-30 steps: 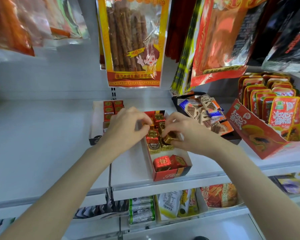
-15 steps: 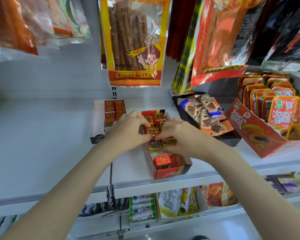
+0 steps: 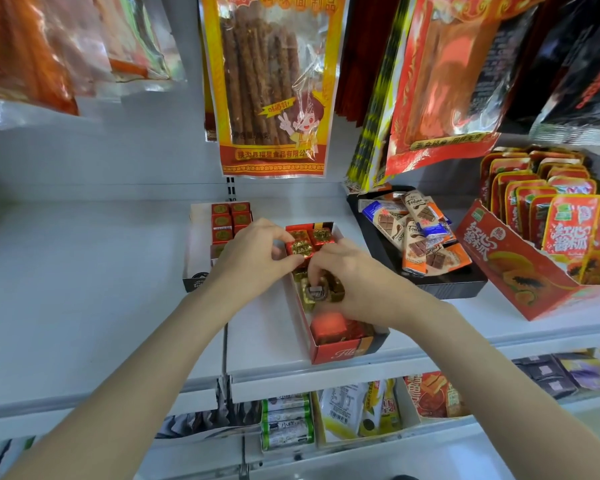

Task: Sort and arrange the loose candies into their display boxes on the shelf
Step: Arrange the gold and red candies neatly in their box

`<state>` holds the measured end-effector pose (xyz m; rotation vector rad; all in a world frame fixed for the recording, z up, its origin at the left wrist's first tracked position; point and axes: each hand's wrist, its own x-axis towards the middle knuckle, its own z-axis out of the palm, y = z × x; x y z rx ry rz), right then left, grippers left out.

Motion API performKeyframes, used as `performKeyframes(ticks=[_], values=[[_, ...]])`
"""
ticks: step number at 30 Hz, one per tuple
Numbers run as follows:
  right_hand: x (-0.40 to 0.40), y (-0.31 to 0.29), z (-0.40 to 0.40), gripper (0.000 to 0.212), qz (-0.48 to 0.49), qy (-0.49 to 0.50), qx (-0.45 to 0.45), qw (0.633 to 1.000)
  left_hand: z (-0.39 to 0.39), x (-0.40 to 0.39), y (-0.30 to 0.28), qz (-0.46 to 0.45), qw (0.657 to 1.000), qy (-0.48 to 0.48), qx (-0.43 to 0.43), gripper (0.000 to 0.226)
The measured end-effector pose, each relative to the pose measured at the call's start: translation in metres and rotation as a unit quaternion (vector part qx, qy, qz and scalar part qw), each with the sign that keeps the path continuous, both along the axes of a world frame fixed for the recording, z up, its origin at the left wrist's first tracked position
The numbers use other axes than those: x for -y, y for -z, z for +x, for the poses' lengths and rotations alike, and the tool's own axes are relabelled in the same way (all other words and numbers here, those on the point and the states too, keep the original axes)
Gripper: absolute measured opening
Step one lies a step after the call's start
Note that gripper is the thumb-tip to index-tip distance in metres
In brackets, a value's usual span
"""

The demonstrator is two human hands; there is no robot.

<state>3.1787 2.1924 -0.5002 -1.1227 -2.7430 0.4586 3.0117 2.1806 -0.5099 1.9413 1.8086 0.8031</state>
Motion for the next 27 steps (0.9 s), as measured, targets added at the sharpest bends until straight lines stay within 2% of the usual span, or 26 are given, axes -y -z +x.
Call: performKeyframes(ticks=[5,9,13,15,17,21,27], values=[[-0.006,-0.032,0.035,0.047,-0.111,0.06,-0.136,0.983,0.002,0.001,-0.002,-0.015,1.0,0.006,-0.024,0.038],[-0.006,-0.032,0.055,0.042,-0.161,0.063,-0.183,0.968,0.008,0.006,-0.004,0.005,0.996,0.018,-0.084,0.041],[-0.001,-0.022,0.06,0.033,-0.22,0.083,-0.211,0.949,0.019,0.017,-0.008,0.049,0.992,0.049,-0.105,0.011],[0.002,-0.019,0.06,0.029,-0.201,0.074,-0.196,0.957,0.024,0.019,-0.004,0.016,0.988,0.065,-0.142,0.012],[0.004,-0.015,0.058,0.027,-0.15,0.068,-0.133,0.977,0.027,0.019,0.0,-0.013,0.982,0.077,-0.174,0.019],[0.009,-0.011,0.051,0.028,-0.057,0.059,-0.039,0.996,0.031,0.015,0.0,-0.03,0.977,0.099,-0.188,0.023],[0.008,-0.005,0.05,0.017,-0.008,0.029,-0.047,0.998,0.03,0.021,-0.001,-0.024,0.976,0.095,-0.194,0.02]])
